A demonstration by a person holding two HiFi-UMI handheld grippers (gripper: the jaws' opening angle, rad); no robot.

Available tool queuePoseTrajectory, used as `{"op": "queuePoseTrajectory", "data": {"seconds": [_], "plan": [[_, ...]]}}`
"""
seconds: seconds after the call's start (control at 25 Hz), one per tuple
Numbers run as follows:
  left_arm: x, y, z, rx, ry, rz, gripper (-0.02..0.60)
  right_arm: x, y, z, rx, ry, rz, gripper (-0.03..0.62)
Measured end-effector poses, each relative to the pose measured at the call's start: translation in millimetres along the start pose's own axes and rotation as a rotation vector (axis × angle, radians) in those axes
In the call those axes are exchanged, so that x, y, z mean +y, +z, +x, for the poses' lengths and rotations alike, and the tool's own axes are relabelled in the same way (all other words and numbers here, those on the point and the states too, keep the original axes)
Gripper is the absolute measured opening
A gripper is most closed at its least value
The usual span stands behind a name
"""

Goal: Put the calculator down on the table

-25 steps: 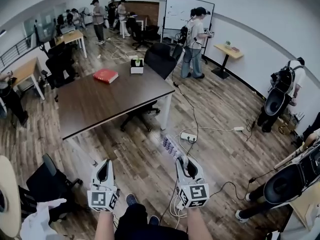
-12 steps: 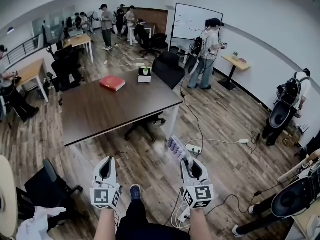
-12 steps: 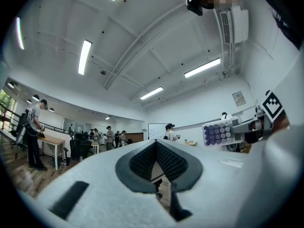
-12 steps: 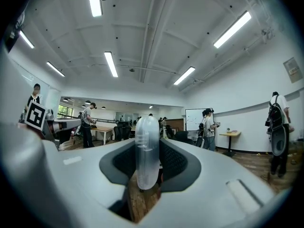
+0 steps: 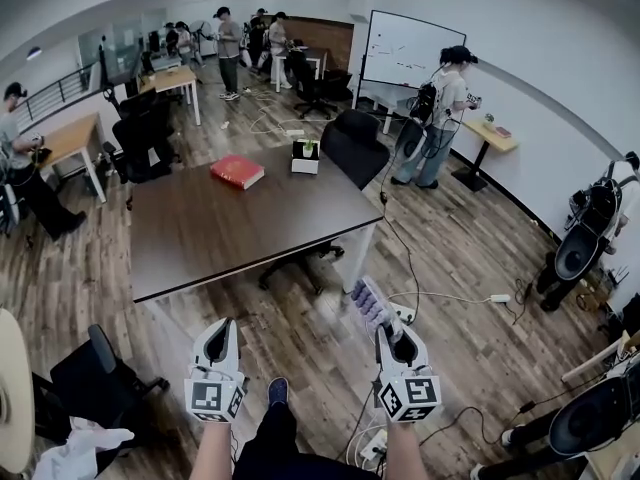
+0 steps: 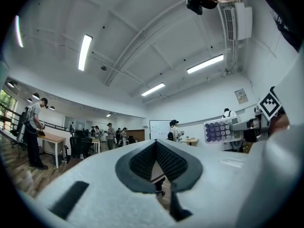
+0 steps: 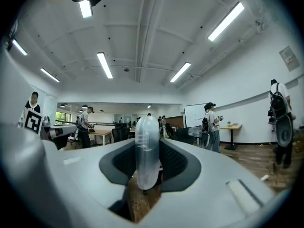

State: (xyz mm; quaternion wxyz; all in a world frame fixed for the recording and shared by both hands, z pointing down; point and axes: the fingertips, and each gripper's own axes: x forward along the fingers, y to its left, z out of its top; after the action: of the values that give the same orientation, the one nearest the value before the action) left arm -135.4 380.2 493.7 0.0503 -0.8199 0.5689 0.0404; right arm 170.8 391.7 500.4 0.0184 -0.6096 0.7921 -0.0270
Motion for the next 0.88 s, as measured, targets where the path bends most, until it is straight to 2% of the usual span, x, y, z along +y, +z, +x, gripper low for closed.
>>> {"op": "queuePoseTrajectory", "data": {"seconds": [0.32, 0.72, 0.88], "plan": [[30, -10, 80, 0.013, -0.029, -0.013, -0.005, -8, 6, 77, 0.019, -0.009, -0.026, 0.123], [128, -4, 204, 0.012, -0.02, -0.015, -0.005, -6, 30, 226, 0.027, -0.036, -0.032, 0.123], [158, -6, 255, 0.006, -0.05, -0.006, -0.005, -7, 34, 282, 0.017, -0.056, -0.034, 0.123]]}}
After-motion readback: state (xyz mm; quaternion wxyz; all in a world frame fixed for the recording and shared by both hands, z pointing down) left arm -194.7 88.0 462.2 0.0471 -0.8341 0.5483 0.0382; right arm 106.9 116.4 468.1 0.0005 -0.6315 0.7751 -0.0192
